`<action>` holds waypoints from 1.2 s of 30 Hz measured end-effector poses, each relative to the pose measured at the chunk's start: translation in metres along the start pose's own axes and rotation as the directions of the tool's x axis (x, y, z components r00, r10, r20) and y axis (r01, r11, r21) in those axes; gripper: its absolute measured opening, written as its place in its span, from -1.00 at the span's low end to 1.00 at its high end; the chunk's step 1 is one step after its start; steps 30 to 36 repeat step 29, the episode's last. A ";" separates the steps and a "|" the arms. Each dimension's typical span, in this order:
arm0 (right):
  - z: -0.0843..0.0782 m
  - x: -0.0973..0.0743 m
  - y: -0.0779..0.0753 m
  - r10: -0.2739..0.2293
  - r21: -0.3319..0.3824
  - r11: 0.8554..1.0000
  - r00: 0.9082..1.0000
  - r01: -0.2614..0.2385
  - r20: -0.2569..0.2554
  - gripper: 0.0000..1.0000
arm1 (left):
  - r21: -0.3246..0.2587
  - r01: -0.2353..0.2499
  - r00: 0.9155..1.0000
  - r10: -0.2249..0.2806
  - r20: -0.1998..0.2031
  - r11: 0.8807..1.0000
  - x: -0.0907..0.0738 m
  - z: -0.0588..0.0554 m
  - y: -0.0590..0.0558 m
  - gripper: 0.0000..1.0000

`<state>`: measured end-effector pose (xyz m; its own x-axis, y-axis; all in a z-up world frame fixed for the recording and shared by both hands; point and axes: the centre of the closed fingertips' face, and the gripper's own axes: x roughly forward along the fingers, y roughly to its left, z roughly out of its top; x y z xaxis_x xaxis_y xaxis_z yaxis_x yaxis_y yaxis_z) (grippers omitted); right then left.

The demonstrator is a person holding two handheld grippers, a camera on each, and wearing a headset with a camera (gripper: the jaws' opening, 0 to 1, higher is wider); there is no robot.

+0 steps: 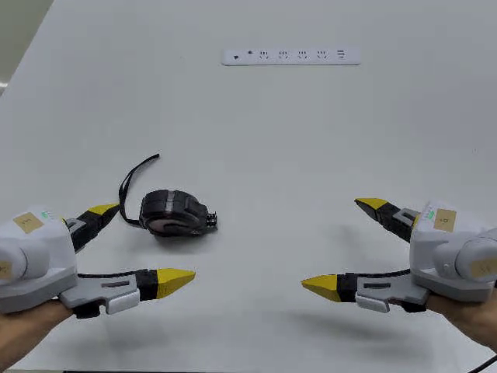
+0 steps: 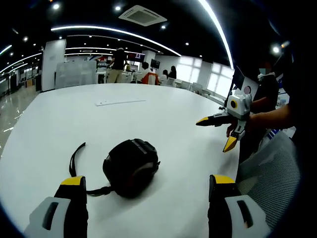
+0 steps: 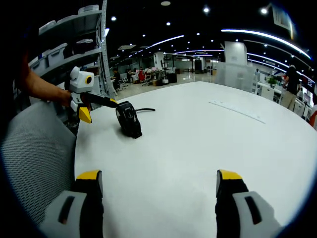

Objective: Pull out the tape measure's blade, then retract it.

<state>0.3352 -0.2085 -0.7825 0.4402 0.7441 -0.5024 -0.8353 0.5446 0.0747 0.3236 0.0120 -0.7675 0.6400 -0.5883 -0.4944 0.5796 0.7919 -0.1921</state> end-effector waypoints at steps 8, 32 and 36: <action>-0.003 -0.002 0.000 -0.005 0.002 1.000 1.000 0.005 0.001 1.00 | 0.019 0.012 1.000 -0.012 0.016 1.000 -0.002 0.000 -0.001 1.00; -0.001 -0.004 -0.002 -0.014 -0.008 1.000 1.000 0.014 0.004 1.00 | 0.054 0.001 1.000 -0.002 0.017 0.999 -0.006 0.001 -0.001 1.00; -0.001 -0.004 -0.002 -0.014 -0.008 1.000 1.000 0.014 0.004 1.00 | 0.054 0.001 1.000 -0.002 0.017 0.999 -0.006 0.001 -0.001 1.00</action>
